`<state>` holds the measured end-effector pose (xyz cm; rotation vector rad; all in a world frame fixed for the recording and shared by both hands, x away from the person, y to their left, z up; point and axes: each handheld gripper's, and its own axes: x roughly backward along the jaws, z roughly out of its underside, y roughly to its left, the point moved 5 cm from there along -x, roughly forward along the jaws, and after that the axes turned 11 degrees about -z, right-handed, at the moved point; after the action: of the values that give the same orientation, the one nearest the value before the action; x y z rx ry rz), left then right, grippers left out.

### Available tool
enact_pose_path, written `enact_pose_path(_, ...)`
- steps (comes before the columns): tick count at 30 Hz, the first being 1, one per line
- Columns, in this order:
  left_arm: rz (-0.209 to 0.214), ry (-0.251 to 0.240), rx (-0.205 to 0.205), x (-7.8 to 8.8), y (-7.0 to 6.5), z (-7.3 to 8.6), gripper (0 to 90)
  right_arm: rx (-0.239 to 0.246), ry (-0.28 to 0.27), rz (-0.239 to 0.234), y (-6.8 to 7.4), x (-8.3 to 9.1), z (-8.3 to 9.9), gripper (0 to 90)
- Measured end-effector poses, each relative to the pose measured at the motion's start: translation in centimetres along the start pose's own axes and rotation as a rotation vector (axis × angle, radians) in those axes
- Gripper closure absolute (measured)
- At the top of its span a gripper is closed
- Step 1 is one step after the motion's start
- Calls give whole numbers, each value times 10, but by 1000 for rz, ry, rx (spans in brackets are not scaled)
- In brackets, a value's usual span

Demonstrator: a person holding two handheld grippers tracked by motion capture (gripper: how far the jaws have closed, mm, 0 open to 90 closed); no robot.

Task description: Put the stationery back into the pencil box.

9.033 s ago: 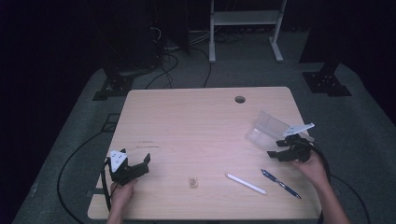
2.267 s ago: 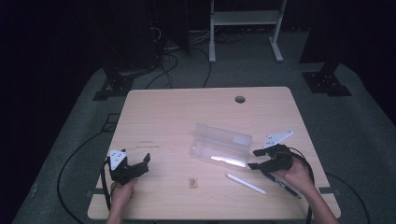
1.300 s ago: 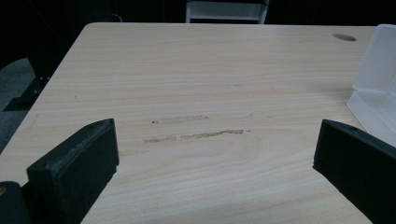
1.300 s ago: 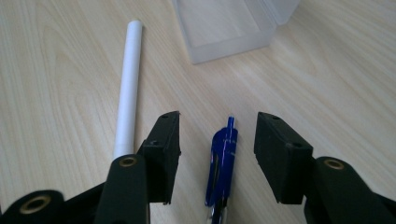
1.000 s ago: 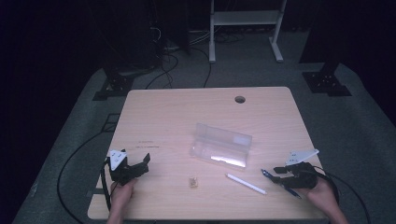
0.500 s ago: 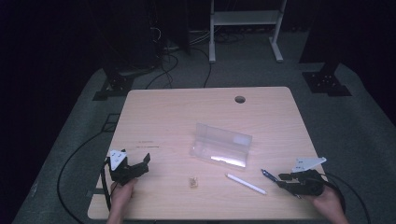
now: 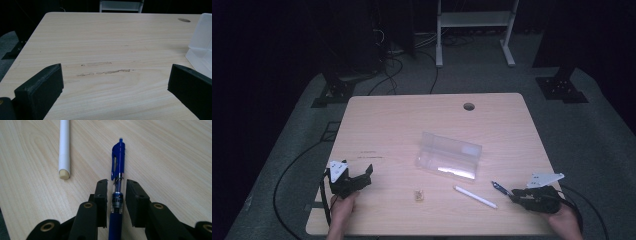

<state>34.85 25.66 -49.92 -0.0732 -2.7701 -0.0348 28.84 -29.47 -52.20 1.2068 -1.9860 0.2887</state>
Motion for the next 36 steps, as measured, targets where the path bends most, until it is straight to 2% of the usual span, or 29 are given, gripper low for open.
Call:
enact_pose_path(1, 0, 0, 0, 0, 0, 0, 0, 13, 17, 9, 0, -2, 1, 729)
enact_pose_path(4, 0, -1, 0, 0, 0, 0, 0, 30, 19, 29, 1, -3, 2, 776)
enact_pose_path(9, 1, 0, 0, 0, 0, 0, 0, 49, 22, 45, 3, -3, 2, 787)
enact_pose_path(16, 0, -1, 1, 0, 0, 0, 0, 42, 19, 41, 3, -3, 2, 791)
enact_pose_path(20, 0, 0, 1, 0, 0, 0, 0, 33, -2, 26, 4, -1, 0, 792)
enact_pose_path(26, 1, 0, -1, 0, 0, 0, 0, 39, -30, 11, 7, 3, -9, 792)
enact_pose_path(27, 1, 1, -3, 0, 0, 0, 0, 53, -35, 10, 9, 4, -13, 792)
enact_pose_path(36, 1, 0, 3, 0, 0, 0, 0, 86, -42, -4, 15, 5, -33, 792)
